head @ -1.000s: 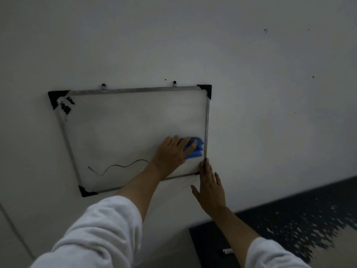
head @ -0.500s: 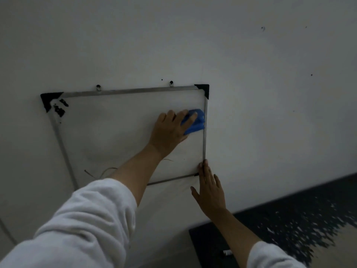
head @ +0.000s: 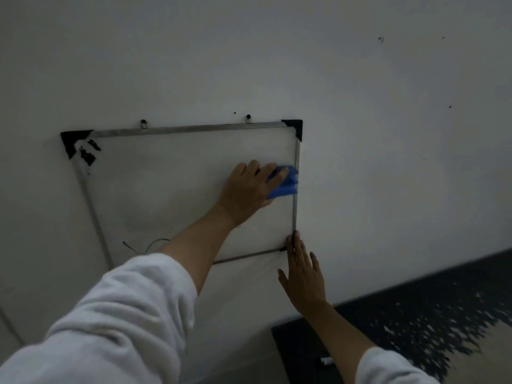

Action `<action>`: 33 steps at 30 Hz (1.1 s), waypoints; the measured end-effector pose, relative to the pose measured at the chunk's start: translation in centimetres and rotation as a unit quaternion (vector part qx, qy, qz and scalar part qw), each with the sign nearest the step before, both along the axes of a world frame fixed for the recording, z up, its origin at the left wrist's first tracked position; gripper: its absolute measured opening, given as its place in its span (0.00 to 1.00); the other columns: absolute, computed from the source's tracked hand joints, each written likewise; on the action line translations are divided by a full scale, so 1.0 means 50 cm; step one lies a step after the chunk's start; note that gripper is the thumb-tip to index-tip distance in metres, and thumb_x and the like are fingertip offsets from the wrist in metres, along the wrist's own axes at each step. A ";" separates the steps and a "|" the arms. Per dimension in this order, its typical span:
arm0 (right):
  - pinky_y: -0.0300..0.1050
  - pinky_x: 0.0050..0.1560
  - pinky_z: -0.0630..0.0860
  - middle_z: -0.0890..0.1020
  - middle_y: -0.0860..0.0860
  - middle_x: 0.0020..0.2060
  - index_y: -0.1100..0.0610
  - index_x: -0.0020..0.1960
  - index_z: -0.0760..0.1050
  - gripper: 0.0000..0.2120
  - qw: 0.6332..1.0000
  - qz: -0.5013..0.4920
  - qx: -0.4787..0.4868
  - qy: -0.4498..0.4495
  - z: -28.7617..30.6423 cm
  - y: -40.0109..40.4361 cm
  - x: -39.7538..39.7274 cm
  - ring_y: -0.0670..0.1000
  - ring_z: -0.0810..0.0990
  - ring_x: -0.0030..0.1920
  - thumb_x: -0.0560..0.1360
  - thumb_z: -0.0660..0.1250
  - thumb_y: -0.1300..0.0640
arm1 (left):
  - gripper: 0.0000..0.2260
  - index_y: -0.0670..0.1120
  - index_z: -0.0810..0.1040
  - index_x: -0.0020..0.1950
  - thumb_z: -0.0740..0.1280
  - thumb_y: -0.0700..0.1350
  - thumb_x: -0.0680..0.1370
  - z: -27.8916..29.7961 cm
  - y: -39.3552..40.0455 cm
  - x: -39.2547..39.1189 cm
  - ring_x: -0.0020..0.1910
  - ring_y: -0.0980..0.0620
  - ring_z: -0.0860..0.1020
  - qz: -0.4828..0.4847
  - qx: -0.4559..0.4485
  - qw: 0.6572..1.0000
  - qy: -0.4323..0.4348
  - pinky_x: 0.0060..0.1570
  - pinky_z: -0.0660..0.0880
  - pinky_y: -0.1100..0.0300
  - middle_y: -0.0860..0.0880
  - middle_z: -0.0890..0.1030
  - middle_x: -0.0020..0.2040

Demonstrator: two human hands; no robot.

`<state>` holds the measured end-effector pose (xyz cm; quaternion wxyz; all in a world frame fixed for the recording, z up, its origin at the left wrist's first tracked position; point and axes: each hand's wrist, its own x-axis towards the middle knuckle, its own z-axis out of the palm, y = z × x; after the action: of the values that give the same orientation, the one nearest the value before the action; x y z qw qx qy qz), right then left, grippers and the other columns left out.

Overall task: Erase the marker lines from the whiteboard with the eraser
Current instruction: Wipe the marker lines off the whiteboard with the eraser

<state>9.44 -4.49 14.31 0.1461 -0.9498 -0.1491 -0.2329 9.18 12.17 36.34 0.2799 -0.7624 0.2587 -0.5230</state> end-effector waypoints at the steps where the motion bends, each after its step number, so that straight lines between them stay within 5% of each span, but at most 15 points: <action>1: 0.48 0.75 0.45 0.30 0.50 0.75 0.53 0.75 0.27 0.41 1.000 0.001 0.003 -0.004 -0.001 0.001 0.000 0.49 0.40 0.76 0.79 0.54 0.42 | 0.31 0.48 0.80 0.61 0.79 0.57 0.61 0.014 -0.005 0.003 0.39 0.47 0.78 0.008 -0.011 1.000 -0.008 0.37 0.72 0.58 0.47 0.82 0.52; 5: 0.49 0.76 0.47 0.32 0.50 0.75 0.53 0.76 0.29 0.40 1.000 -0.001 0.004 -0.003 -0.003 0.000 0.001 0.49 0.41 0.76 0.79 0.54 0.42 | 0.33 0.50 0.78 0.64 0.78 0.59 0.62 -0.023 -0.011 -0.003 0.39 0.48 0.77 0.022 -0.056 0.998 -0.002 0.37 0.72 0.58 0.48 0.82 0.54; 12: 0.49 0.75 0.45 0.30 0.51 0.74 0.55 0.75 0.28 0.41 1.000 -0.005 -0.011 0.004 -0.006 -0.003 -0.002 0.50 0.41 0.76 0.80 0.53 0.41 | 0.31 0.51 0.80 0.61 0.79 0.59 0.59 -0.132 0.014 -0.040 0.39 0.50 0.78 0.032 0.029 0.996 0.072 0.36 0.73 0.59 0.50 0.83 0.52; 15: 0.49 0.74 0.45 0.29 0.50 0.74 0.54 0.75 0.27 0.41 1.000 -0.003 -0.016 0.008 -0.004 -0.007 -0.002 0.50 0.41 0.76 0.79 0.53 0.41 | 0.31 0.49 0.79 0.61 0.78 0.58 0.61 -0.073 0.014 -0.032 0.37 0.51 0.78 0.011 0.066 0.997 0.030 0.35 0.73 0.60 0.50 0.83 0.49; 22: 0.49 0.74 0.47 0.30 0.51 0.75 0.54 0.75 0.28 0.40 1.000 -0.001 -0.002 0.001 -0.004 -0.005 -0.007 0.51 0.42 0.76 0.79 0.54 0.42 | 0.31 0.49 0.77 0.64 0.77 0.58 0.63 0.084 -0.023 -0.001 0.40 0.47 0.77 0.025 -0.053 0.998 -0.037 0.38 0.72 0.57 0.48 0.81 0.53; 30: 0.47 0.74 0.46 0.31 0.48 0.75 0.50 0.75 0.28 0.39 1.000 0.005 0.021 0.016 -0.012 -0.006 -0.010 0.50 0.43 0.77 0.80 0.54 0.43 | 0.34 0.50 0.79 0.62 0.80 0.57 0.58 -0.079 -0.011 -0.008 0.38 0.49 0.77 -0.003 -0.051 0.998 0.034 0.36 0.72 0.59 0.49 0.83 0.52; 33: 0.45 0.73 0.50 0.40 0.48 0.76 0.49 0.76 0.35 0.36 0.998 0.016 0.059 -0.006 -0.004 -0.005 -0.019 0.50 0.51 0.77 0.80 0.55 0.44 | 0.33 0.51 0.80 0.61 0.81 0.57 0.57 -0.151 -0.001 -0.020 0.39 0.49 0.78 -0.007 -0.034 0.997 0.068 0.36 0.73 0.59 0.49 0.83 0.52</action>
<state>8.51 -4.76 14.12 0.2048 -0.9356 -0.1506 -0.2450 8.20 12.12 28.79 0.2324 -0.8032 0.2645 -0.4804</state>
